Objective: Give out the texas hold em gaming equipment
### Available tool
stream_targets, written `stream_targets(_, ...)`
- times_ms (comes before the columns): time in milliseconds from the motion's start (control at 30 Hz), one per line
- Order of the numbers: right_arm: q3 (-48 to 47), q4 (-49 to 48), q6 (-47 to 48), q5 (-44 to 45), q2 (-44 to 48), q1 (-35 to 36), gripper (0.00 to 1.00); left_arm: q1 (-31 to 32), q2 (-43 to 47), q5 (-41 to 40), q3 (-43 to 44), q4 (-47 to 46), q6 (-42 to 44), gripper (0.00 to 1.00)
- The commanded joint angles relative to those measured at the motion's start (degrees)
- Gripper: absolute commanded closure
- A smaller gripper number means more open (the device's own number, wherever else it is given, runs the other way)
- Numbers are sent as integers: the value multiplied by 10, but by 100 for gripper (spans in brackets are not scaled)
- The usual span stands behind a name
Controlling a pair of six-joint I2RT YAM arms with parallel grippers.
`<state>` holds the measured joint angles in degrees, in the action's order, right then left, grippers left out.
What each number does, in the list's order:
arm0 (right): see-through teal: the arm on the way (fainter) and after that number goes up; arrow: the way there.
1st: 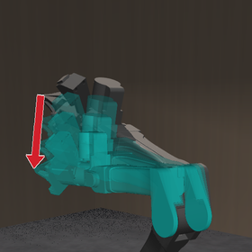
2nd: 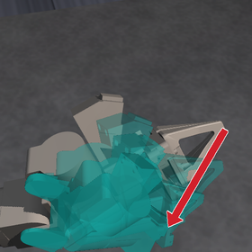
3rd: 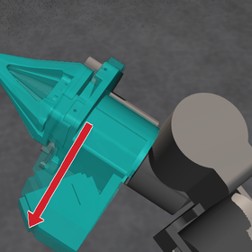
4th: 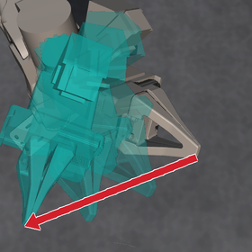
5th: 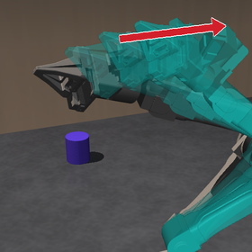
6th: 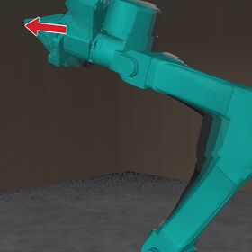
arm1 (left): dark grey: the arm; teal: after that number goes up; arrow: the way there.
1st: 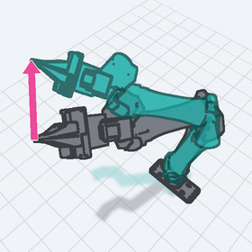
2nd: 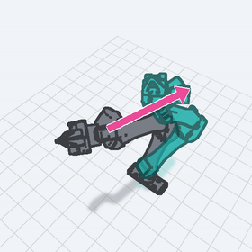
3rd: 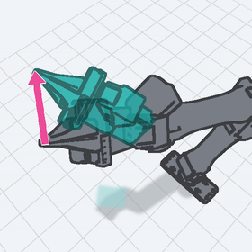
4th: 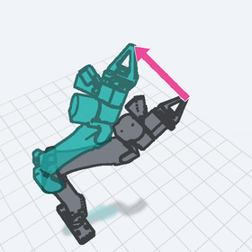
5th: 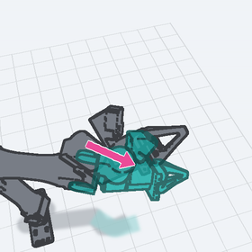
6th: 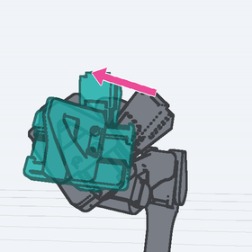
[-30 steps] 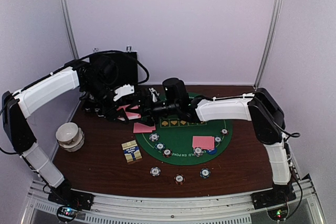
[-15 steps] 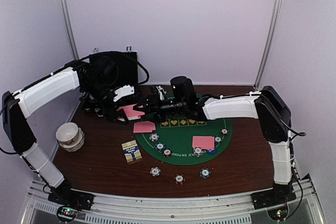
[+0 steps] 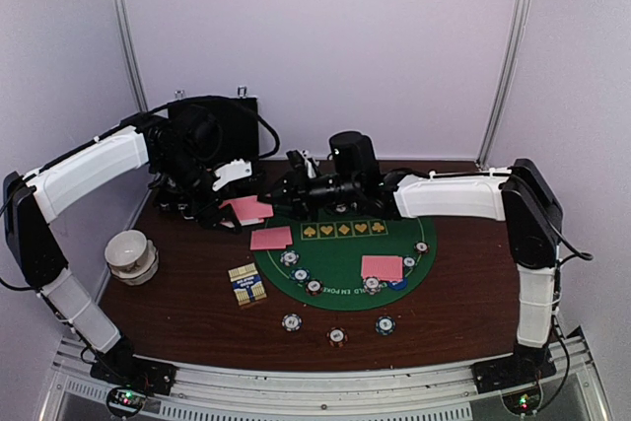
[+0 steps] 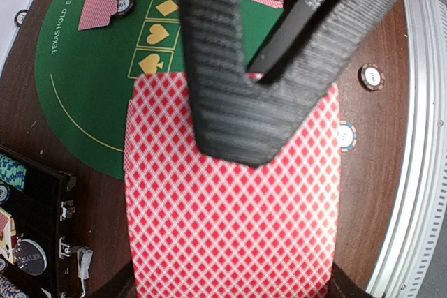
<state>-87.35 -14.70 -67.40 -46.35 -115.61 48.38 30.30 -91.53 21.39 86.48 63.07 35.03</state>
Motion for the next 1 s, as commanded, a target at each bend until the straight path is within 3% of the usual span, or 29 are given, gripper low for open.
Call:
stream_targets(0,11,-15,-9,-12,25,-3,71,-2,18,5,3,-11,4,100)
stream_targets(333,25,-37,-28,-29,24,-1,79,-2,17,0,4,-11,5,100)
stream_targets(600,22,-34,-28,-41,32,-11,100,-2,14,-8,5,-12,7,100)
stream_targets(800,33,20,13,-44,64,-39,100,-2,19,-12,1,-11,7,100)
stream_targets(967,25,136,99,-34,89,-71,100,-3,22,-14,-3,-11,8,100)
